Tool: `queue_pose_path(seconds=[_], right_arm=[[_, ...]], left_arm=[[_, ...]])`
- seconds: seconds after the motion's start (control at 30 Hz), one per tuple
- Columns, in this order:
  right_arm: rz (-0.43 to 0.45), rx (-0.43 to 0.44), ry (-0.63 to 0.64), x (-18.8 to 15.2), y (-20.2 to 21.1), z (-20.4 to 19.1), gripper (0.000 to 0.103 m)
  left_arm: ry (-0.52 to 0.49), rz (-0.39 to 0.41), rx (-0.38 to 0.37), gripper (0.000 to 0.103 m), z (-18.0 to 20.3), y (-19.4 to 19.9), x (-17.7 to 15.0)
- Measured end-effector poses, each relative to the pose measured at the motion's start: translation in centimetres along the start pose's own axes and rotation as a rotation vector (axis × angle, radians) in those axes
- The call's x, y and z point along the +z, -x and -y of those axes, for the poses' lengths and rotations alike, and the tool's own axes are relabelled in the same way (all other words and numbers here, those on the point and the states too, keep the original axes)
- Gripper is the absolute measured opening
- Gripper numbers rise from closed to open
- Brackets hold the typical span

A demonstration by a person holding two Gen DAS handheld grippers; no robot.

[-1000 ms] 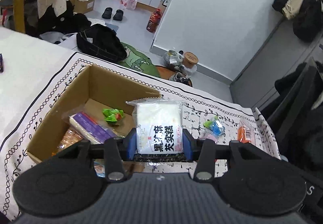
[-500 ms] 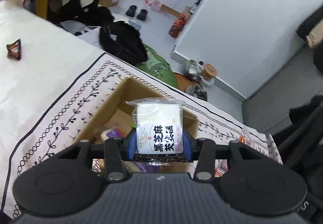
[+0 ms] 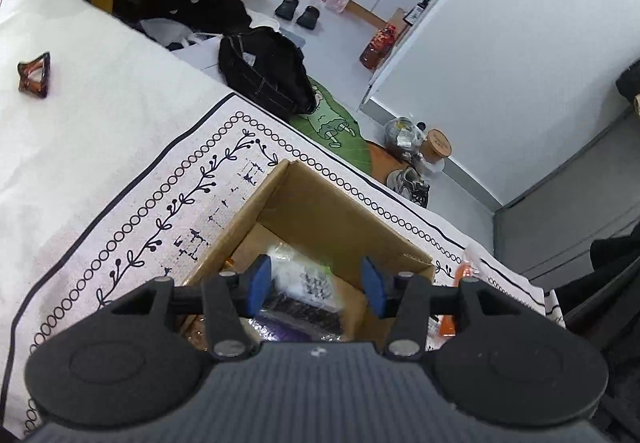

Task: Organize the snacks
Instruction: 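Carry both packets over the cardboard box and open both tools to drop them, then withdraw both open tools from the box toward the remaining snacks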

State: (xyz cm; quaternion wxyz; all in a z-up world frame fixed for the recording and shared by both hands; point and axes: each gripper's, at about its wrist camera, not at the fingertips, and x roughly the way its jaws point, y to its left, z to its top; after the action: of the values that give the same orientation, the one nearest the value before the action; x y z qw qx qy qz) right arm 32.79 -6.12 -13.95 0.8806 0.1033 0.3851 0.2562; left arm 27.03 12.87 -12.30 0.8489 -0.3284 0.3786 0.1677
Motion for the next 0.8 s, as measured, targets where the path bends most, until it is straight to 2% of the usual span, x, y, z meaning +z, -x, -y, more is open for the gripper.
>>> queue_pose_path(seconds=[0.07, 0.3, 0.4, 0.6, 0.8], right_arm=[[0.001, -0.013, -0.002, 0.0, -0.1, 0.2, 0.026], [-0.018, -0.054, -0.055, -0.3, 0.0, 2.6, 0.027], [-0.016, -0.073, -0.060, -0.5, 0.6, 3.5, 0.028], [-0.011, -0.105, -0.068, -0.8, 1.9, 5.3, 0.034], [0.014, -0.136, -0.083, -0.9, 4.1, 7.4, 0.046]], left_arm=[[0.014, -0.005, 0.011, 0.057, -0.2, -0.4, -0.1], [0.035, -0.030, 0.041, 0.062, -0.4, -1.6, -0.2], [0.025, -0.029, 0.052, 0.069, 0.0, -1.8, -0.4], [-0.034, -0.042, 0.047, 0.075, 1.4, -2.0, -1.1], [-0.100, -0.056, 0.026, 0.080, 3.2, -1.8, -2.4]])
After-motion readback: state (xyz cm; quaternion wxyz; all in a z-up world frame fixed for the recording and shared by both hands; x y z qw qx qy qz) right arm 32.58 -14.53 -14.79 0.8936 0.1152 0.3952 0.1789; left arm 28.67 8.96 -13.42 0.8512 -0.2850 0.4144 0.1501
